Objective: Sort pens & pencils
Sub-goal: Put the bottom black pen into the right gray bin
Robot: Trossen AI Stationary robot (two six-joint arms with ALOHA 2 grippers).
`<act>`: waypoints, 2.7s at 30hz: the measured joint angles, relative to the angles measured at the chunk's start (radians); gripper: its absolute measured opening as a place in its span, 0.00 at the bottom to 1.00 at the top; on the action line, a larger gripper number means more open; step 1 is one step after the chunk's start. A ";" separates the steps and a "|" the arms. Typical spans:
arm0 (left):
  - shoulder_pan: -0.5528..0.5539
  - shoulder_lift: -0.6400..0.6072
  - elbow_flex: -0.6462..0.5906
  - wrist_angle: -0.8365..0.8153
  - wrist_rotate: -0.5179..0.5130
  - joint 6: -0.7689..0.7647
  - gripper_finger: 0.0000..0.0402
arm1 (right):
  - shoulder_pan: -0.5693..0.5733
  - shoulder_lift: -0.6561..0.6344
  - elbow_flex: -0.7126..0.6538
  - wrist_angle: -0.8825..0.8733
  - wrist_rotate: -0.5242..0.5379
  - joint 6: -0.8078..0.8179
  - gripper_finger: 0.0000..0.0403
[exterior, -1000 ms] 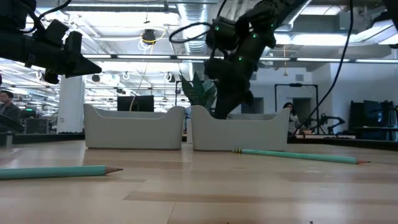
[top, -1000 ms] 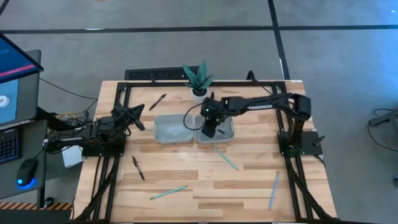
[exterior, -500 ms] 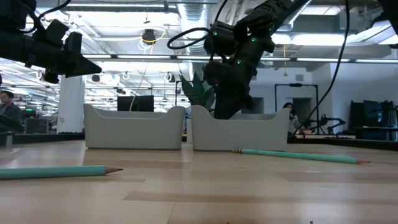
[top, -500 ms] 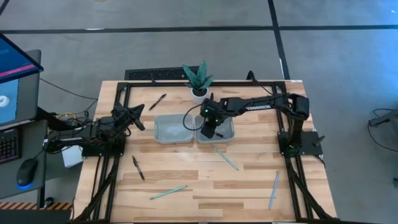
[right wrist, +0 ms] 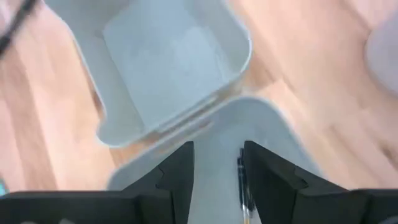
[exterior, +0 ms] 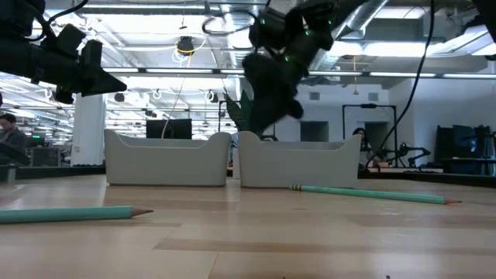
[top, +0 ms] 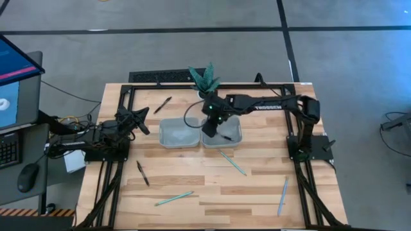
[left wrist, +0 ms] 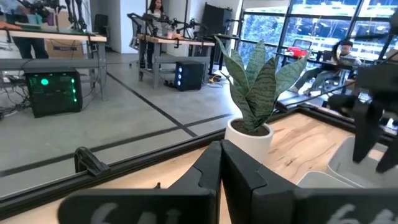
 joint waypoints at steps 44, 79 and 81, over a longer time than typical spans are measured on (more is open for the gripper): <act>0.000 0.000 0.009 0.011 0.000 -0.129 0.00 | 0.096 -0.362 0.322 -0.678 0.212 0.003 0.38; 0.000 -0.001 0.015 0.074 0.086 -0.230 0.00 | 0.618 -0.763 -0.513 -0.168 0.572 0.637 0.36; 0.000 0.000 0.041 0.056 0.187 -0.152 0.00 | 0.627 -0.765 -0.513 -0.174 0.614 0.635 0.36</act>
